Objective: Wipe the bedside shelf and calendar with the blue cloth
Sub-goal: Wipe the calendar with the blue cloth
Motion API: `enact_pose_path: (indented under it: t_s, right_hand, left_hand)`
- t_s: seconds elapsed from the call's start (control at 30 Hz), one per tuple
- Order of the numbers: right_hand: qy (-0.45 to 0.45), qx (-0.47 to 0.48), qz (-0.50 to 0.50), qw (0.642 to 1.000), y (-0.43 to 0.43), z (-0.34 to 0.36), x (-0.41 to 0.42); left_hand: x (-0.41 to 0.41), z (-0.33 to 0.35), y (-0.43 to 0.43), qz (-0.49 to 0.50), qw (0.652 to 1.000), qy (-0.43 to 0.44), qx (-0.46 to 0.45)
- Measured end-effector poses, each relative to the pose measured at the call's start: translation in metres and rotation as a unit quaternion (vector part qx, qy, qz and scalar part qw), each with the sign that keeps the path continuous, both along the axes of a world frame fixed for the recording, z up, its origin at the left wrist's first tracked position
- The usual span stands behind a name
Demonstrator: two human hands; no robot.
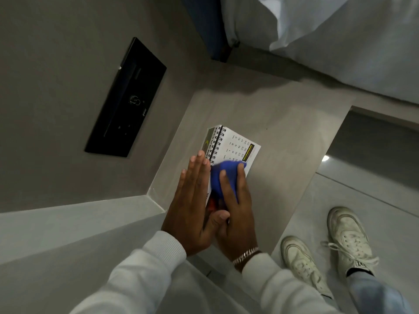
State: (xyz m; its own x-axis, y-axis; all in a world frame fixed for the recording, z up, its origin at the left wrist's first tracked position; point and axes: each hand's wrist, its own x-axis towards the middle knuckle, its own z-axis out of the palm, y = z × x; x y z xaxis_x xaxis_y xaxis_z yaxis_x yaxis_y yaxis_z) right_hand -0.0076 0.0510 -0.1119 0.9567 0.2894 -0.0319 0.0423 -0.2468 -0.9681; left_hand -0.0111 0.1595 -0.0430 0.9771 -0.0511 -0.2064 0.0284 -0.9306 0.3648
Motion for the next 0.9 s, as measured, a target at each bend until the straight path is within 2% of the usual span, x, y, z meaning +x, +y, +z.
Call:
enact_pose_path:
  t_s: [0.23,0.4,0.5,0.57,0.8,0.9]
  right_hand:
    - [-0.040,-0.054,-0.043,0.997,0.009,-0.006,0.059]
    - [0.014,-0.114,-0.050,0.992,0.005,-0.016,0.077]
    - [0.040,-0.186,-0.016,0.982,-0.009,-0.020,0.094]
    - [0.017,-0.225,0.029,0.974,-0.023,-0.016,0.104]
    - [-0.105,-0.354,0.161,0.915,-0.079,0.005,0.183]
    - [-0.190,-0.404,0.270,0.853,-0.074,0.003,0.211]
  left_hand:
    - [0.001,0.000,0.000,0.011,1.000,-0.005,-0.002]
    - [-0.001,-0.003,0.001,0.010,1.000,-0.004,0.023]
    - [-0.001,-0.004,0.001,0.020,0.998,0.006,0.055]
    - [-0.001,-0.003,0.001,0.020,0.997,0.013,0.078]
    - [0.000,0.006,-0.004,-0.001,0.988,-0.016,0.154]
    - [0.000,0.006,-0.005,0.004,0.985,-0.021,0.173]
